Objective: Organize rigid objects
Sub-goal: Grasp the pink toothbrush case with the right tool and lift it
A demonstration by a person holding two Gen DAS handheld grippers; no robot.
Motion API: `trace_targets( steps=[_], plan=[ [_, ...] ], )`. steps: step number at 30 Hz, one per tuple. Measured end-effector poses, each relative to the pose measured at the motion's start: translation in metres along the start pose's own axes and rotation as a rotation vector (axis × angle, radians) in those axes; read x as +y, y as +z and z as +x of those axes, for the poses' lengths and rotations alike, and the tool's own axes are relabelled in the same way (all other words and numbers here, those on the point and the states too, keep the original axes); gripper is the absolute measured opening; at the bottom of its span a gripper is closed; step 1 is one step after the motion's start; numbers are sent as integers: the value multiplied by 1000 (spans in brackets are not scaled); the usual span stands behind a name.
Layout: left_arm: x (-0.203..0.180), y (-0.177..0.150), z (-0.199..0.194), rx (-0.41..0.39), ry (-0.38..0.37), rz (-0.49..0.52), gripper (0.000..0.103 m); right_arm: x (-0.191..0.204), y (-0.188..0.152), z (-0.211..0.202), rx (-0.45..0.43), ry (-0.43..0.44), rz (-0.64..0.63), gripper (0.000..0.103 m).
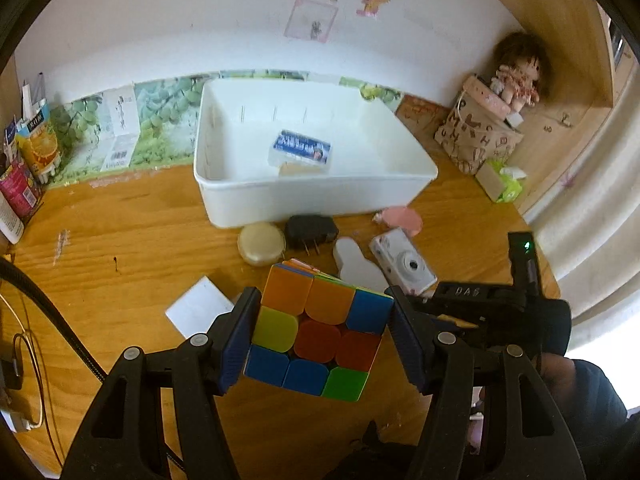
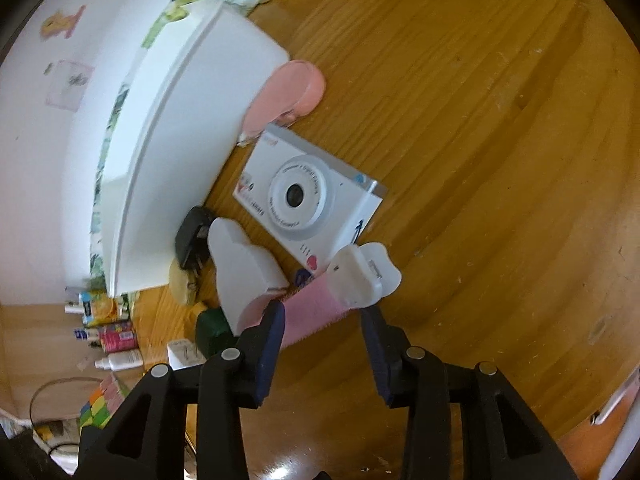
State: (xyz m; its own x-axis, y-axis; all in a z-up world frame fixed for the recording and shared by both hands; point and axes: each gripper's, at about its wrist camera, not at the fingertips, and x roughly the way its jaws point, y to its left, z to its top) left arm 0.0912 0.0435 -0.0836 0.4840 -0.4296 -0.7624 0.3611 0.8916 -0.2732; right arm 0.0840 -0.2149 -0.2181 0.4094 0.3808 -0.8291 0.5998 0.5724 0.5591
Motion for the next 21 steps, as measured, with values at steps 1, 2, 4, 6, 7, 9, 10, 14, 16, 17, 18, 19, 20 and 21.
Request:
trace_targets(
  steps=[1,2,4,6,7,9,10,14,16,17,18,19,20,21],
  plan=[
    [0,2,-1,-11,-8,-1,66,1,1,1,4,-11,12,41],
    [0,4,-2,-20,-15,-4,66,2,2,1,7,-20,17,41],
    [2,9,-3,-40,-33,-15,66,5,3,2,10,-47,19,42],
    [3,14,-4,-51,-50,-24,66,8,5,2,14,-82,34,43],
    [4,16,-3,-55,-55,-26,66,9,6,3,18,-98,45,43],
    [6,21,-3,-67,-66,-33,66,12,9,4,26,-134,74,43],
    [7,22,-3,-72,-69,-37,66,13,10,5,28,-155,83,43],
    [14,28,-3,-95,-74,-58,66,20,16,8,32,-248,108,43],
    [18,29,-3,-99,-71,-69,66,24,18,10,39,-283,108,43],
    [20,30,-4,-100,-69,-74,66,27,19,12,42,-304,102,43],
    [23,30,-5,-104,-68,-81,66,29,19,13,44,-322,96,43],
    [25,31,-5,-105,-68,-86,66,32,19,15,46,-343,86,42],
    [26,31,-6,-106,-67,-89,66,36,19,16,47,-361,79,41],
    [27,31,-6,-110,-67,-92,66,39,18,18,51,-376,71,41]
  ],
)
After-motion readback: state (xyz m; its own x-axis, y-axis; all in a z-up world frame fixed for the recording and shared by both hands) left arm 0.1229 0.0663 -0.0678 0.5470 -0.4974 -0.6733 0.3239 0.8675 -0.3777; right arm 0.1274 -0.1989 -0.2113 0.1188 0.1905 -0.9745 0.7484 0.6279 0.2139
